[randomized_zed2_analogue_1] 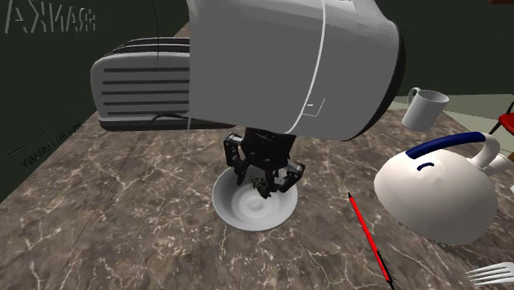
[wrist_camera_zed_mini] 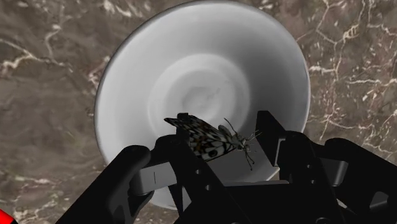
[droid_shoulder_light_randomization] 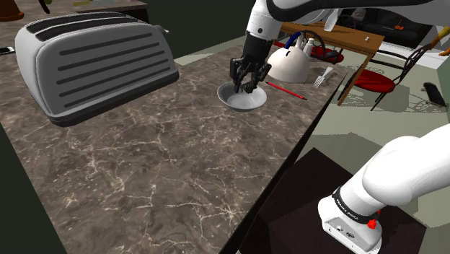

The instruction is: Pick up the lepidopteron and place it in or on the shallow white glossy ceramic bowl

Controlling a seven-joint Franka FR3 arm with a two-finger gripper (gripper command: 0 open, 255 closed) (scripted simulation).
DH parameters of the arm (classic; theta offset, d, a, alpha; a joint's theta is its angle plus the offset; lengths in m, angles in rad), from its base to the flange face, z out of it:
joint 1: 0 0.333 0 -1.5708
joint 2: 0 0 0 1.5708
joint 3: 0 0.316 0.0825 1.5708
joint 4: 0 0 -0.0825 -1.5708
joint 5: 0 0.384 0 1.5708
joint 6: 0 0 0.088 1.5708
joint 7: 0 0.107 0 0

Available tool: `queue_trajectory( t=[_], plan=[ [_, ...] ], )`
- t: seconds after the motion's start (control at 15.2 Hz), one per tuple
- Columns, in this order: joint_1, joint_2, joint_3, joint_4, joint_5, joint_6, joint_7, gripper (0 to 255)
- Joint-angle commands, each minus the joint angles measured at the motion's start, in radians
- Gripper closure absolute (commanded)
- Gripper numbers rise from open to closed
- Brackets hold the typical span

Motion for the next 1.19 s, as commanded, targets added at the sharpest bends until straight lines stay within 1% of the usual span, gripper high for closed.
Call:
queue_trajectory(
  t=[0.0,0.13,0.2,0.53,0.79,1.12],
  plan=[
    [0.000,0.000,0.000,-0.001,0.000,0.001,0.000,255],
    [0.000,0.000,0.000,-0.001,0.000,0.001,0.000,255],
    [0.000,0.000,0.000,-0.001,0.000,0.001,0.000,0],
    [0.000,0.000,0.000,-0.001,0.000,0.001,0.000,0],
    [-0.010,-0.002,-0.022,0.120,-0.012,-0.125,0.004,0],
    [-0.010,-0.002,-0.022,0.120,-0.012,-0.125,0.004,0]
  ],
)
